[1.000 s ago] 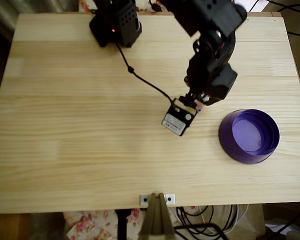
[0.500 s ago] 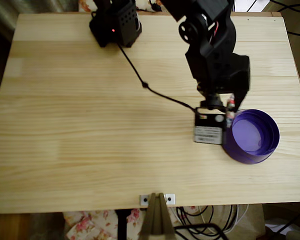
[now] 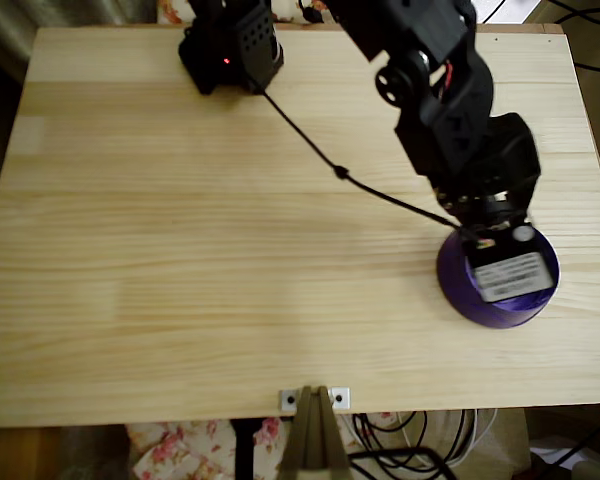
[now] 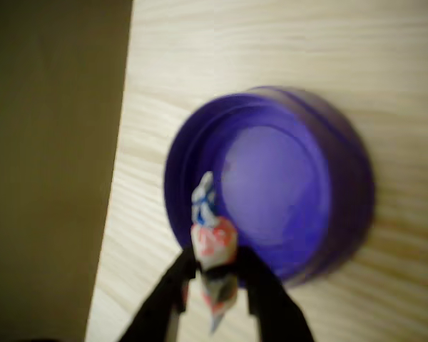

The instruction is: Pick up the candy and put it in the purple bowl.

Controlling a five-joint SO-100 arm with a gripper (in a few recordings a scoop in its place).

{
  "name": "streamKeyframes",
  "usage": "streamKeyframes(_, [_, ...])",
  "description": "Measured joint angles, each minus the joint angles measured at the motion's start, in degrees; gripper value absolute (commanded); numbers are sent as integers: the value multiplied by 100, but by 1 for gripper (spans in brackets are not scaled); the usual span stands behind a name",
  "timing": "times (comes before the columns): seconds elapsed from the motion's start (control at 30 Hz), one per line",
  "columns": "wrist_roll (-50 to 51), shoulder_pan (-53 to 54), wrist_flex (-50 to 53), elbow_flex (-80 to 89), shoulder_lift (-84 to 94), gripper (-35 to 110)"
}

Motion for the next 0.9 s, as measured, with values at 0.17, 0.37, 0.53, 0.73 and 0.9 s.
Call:
streamKeyframes(0.17, [-211, -114, -88, -404, -316, 0])
streamKeyframes(0.37, [-316, -62, -149, -606, -404, 2])
streamKeyframes(0.53, [-290, -18, -149, -694, -466, 3])
streamKeyframes(0.73, [-44, 158, -149, -694, -527, 6])
streamKeyframes(0.9, [167, 237, -149, -694, -527, 8])
